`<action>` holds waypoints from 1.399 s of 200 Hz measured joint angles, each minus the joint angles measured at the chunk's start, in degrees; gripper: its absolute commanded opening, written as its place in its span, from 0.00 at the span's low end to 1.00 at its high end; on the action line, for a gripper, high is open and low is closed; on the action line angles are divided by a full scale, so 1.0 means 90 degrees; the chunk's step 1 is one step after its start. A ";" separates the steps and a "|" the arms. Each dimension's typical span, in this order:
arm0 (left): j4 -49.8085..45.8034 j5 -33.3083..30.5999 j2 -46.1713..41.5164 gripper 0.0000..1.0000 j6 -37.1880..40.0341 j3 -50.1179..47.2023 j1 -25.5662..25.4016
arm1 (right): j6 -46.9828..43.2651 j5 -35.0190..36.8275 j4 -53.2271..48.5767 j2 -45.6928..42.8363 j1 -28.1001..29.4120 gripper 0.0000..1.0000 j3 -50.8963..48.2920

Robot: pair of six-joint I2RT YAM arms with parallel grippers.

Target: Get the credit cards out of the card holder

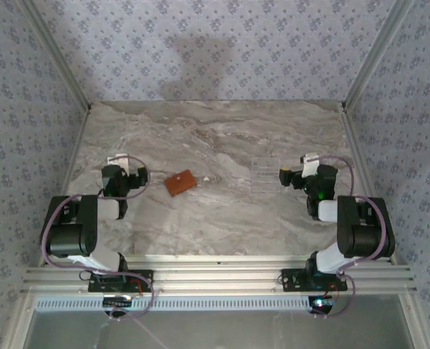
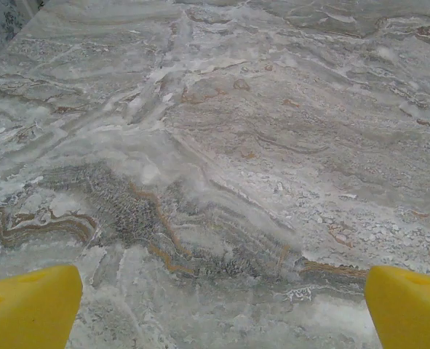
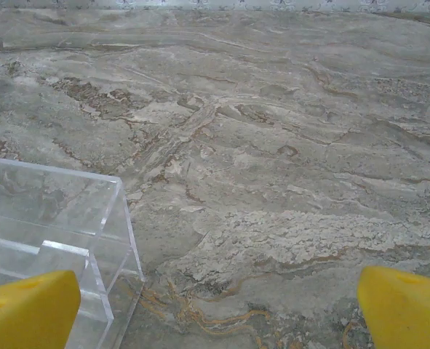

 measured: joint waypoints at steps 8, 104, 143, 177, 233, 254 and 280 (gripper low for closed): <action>0.0002 0.0000 0.0000 1.00 0.0000 0.0000 0.0000 | 0.0000 0.0000 0.0000 0.0000 0.0000 1.00 0.0000; 0.0000 0.0000 0.0000 1.00 0.0000 0.0000 0.0000 | 0.0000 0.0000 0.0000 0.0000 0.0000 1.00 0.0000; 0.0000 0.0000 0.0000 1.00 0.0000 0.0000 0.0000 | 0.0000 0.0000 0.0002 0.0000 0.0000 1.00 0.0000; 0.0000 0.0000 0.0000 1.00 0.0000 0.0000 0.0002 | 0.0000 -0.0024 0.0002 0.0000 0.0000 1.00 0.0000; -0.0284 -0.0092 -0.0075 1.00 0.0007 0.0092 -0.0027 | 0.0002 0.0364 -0.0211 -0.0134 0.0146 1.00 0.0002; -0.0947 -0.0466 -0.0381 1.00 0.0095 0.0427 -0.0231 | 0.0002 0.0554 -0.0818 -0.0396 0.0206 1.00 0.0209; -0.1707 -0.0923 -0.0860 1.00 0.0189 0.0874 -0.0724 | 0.0029 0.0809 -0.1834 -0.0792 0.0245 0.98 0.0804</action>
